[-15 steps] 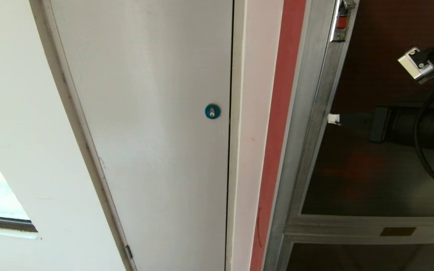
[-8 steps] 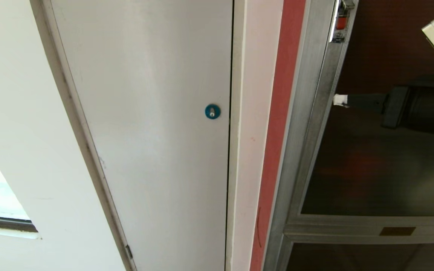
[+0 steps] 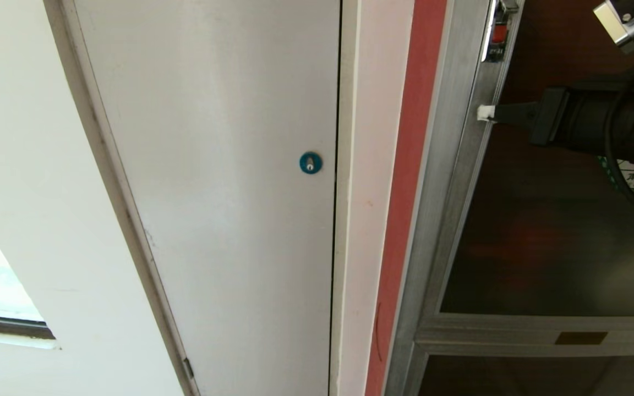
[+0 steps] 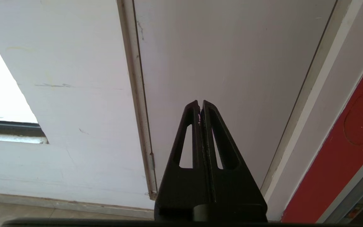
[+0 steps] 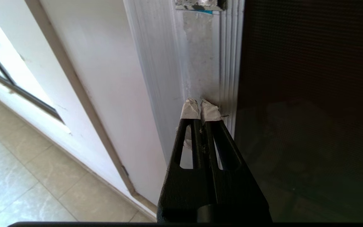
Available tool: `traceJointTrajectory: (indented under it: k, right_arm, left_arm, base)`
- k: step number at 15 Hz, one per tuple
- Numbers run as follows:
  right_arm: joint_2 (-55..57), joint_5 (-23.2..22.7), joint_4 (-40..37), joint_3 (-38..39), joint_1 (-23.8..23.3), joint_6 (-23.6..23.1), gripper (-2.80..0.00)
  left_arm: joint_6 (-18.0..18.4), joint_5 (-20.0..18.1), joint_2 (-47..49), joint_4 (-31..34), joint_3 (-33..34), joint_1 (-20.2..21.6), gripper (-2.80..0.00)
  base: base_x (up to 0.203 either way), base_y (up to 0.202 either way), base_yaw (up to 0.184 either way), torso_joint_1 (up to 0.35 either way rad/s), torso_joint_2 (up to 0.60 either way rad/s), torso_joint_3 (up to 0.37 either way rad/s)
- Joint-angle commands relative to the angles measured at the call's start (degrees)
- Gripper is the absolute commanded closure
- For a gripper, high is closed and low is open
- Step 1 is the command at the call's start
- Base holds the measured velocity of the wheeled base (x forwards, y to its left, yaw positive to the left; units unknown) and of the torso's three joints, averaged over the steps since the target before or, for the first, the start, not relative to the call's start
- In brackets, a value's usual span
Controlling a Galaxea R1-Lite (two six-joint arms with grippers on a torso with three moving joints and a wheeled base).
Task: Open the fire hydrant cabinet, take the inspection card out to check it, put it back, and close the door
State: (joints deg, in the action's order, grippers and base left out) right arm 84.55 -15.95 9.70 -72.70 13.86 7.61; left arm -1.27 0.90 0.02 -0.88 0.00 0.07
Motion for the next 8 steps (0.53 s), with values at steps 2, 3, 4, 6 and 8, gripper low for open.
traceJointTrajectory:
  k: [2, 3, 4, 6, 8]
  right_arm:
    - [3.4, 1.4, 0.3, -2.0, 0.0, 0.0, 0.00]
    - [4.2, 2.3, 0.3, -2.3, -0.1, 0.0, 0.00]
    - [5.0, 3.1, 0.4, -2.5, -0.3, 0.0, 0.00]
    - [6.3, 3.6, 1.0, -2.5, -0.8, 0.0, 0.00]
    - [7.1, 3.6, 1.6, -2.5, -1.8, 0.0, 0.00]
  left_arm:
    - [-0.1, 0.0, 0.0, 0.0, 0.0, 0.0, 0.00]
    - [-0.1, 0.0, 0.0, -0.1, 0.0, 0.0, 0.00]
    - [-0.1, 0.1, 0.0, 0.0, 0.0, 0.0, 0.00]
    - [-0.1, 0.0, 0.0, -0.1, 0.0, 0.0, 0.00]
    - [-0.1, 0.0, 0.0, -0.1, 0.0, 0.0, 0.00]
  base:
    - [0.000, 0.000, 0.000, 0.000, 0.00, 0.000]
    - [0.000, 0.000, 0.000, 0.000, 0.00, 0.000]
    - [0.000, 0.000, 0.000, 0.000, 0.00, 0.000]
    - [0.000, 0.000, 0.000, 0.000, 0.00, 0.000]
    - [0.000, 0.000, 0.000, 0.000, 0.00, 0.000]
